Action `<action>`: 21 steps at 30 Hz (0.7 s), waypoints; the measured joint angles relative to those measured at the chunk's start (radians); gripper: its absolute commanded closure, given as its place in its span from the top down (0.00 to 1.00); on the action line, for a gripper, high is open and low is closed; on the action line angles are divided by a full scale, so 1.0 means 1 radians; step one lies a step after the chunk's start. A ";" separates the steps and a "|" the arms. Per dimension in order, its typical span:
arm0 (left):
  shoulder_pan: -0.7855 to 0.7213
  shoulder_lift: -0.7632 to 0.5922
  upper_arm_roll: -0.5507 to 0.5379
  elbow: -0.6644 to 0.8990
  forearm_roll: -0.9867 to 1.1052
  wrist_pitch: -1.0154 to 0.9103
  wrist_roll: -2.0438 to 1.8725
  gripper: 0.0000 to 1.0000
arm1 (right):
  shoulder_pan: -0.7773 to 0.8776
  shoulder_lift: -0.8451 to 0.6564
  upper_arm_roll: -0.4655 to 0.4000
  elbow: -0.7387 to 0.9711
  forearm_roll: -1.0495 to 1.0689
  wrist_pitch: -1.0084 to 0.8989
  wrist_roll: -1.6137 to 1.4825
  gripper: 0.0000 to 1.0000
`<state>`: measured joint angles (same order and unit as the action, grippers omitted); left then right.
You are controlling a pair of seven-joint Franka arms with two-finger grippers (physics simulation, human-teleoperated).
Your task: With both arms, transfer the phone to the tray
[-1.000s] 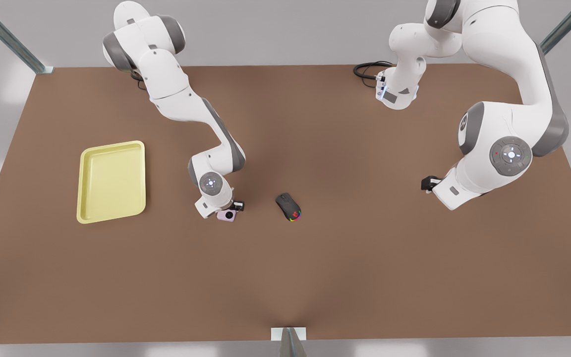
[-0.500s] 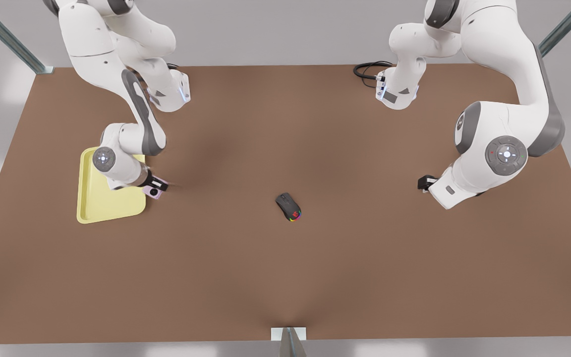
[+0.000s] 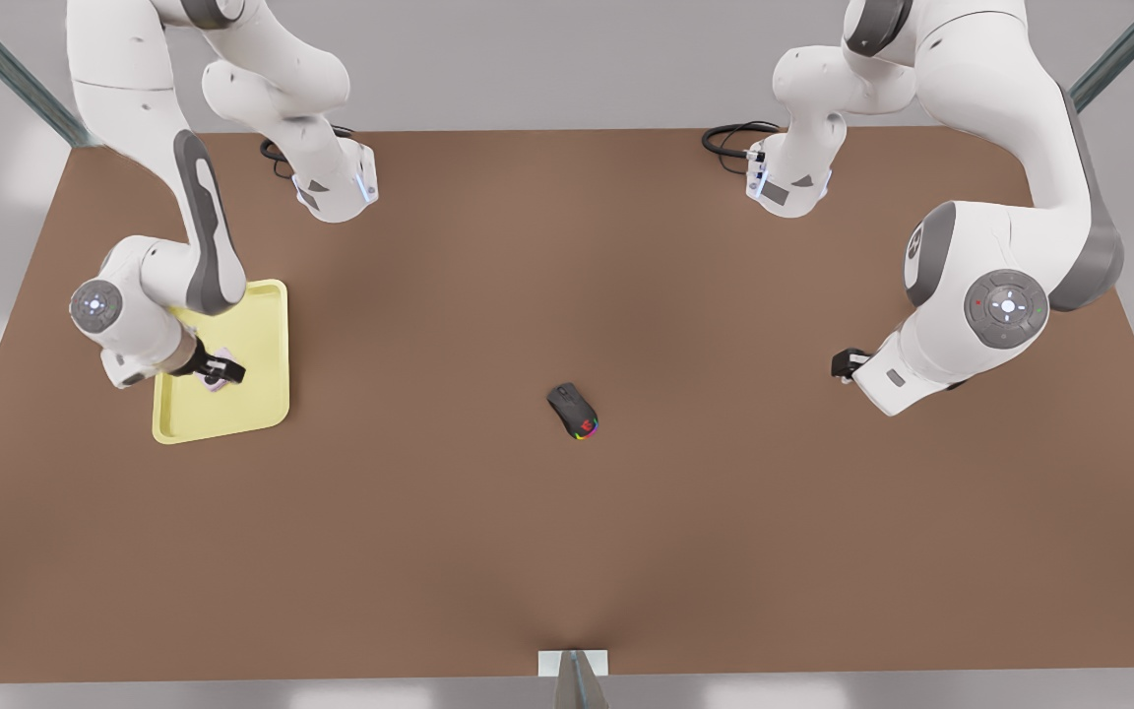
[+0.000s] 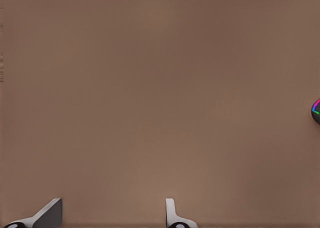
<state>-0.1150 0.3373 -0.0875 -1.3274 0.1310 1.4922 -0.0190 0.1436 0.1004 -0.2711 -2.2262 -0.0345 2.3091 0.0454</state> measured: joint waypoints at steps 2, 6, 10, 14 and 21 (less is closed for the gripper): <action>0.000 0.000 0.000 0.000 0.000 0.000 0.000 1.00 | 0.069 -0.036 0.086 0.203 -0.002 -0.130 -0.003 1.00; 0.000 0.000 0.000 0.002 0.001 0.001 0.000 1.00 | 0.203 -0.040 0.147 0.598 0.005 -0.425 -0.014 1.00; 0.000 0.000 0.000 0.003 0.002 0.002 0.000 1.00 | 0.058 -0.019 0.239 0.724 -0.006 -0.638 -0.029 1.00; 0.000 0.000 0.000 0.003 0.003 0.002 0.000 1.00 | -0.128 -0.017 0.237 0.734 -0.010 -0.749 -0.042 1.00; 0.000 0.000 0.000 0.003 0.003 0.001 0.000 1.00 | -0.077 0.134 0.239 0.853 -0.013 -0.829 -0.057 1.00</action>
<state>-0.1151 0.3372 -0.0873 -1.3243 0.1343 1.4936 -0.0190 0.0668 0.2339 -0.0324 -1.3732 -0.0471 1.4798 -0.0121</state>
